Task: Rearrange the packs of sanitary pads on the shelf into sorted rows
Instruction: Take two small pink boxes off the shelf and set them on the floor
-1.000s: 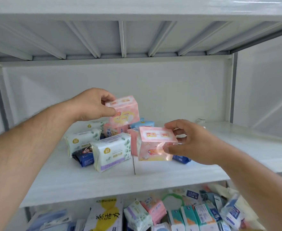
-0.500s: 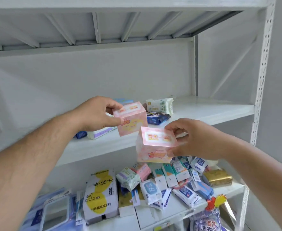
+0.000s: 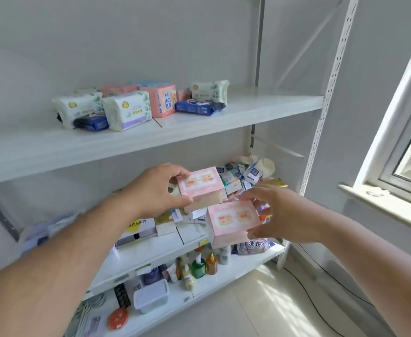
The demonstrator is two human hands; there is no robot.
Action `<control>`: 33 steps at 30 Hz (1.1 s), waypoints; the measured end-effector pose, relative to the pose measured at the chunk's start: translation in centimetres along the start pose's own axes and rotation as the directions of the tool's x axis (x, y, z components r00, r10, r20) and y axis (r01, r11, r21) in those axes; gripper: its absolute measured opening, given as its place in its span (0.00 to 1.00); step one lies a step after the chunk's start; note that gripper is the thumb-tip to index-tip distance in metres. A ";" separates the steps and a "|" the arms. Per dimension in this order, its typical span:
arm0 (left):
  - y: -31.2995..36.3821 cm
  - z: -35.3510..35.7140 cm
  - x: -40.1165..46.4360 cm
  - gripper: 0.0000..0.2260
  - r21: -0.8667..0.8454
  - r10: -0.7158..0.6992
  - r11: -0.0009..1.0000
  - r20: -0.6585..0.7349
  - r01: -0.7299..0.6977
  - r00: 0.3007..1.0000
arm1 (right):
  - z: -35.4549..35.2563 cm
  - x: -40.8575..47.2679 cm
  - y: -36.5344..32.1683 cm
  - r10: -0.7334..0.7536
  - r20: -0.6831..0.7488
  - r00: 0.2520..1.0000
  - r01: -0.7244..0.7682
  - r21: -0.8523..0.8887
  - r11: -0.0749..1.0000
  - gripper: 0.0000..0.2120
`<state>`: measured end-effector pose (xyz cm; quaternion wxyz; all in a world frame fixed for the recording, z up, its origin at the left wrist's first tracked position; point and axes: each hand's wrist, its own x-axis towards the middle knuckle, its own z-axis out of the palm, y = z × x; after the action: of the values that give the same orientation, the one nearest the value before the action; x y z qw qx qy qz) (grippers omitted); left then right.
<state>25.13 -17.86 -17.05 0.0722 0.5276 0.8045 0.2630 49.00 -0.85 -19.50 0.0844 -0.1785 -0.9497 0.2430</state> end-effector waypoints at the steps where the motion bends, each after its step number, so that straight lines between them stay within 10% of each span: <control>1: -0.2 1.3 -0.5 0.25 -0.025 0.002 1.000 0.016 -0.001 1.000 | 0.7 -0.8 0.4 0.020 0.008 1.000 -0.020 -0.001 1.000 0.33; 33: -3.8 34.1 -2.0 0.15 -0.099 -0.300 0.940 0.218 0.327 0.929 | 20.0 -12.1 24.6 0.426 0.287 0.858 -0.477 0.137 0.868 0.28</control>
<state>36.33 -8.97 -48.36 0.2289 0.4098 0.8477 0.2471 62.57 6.05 -49.80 -0.0765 -0.3560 -0.8538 0.3721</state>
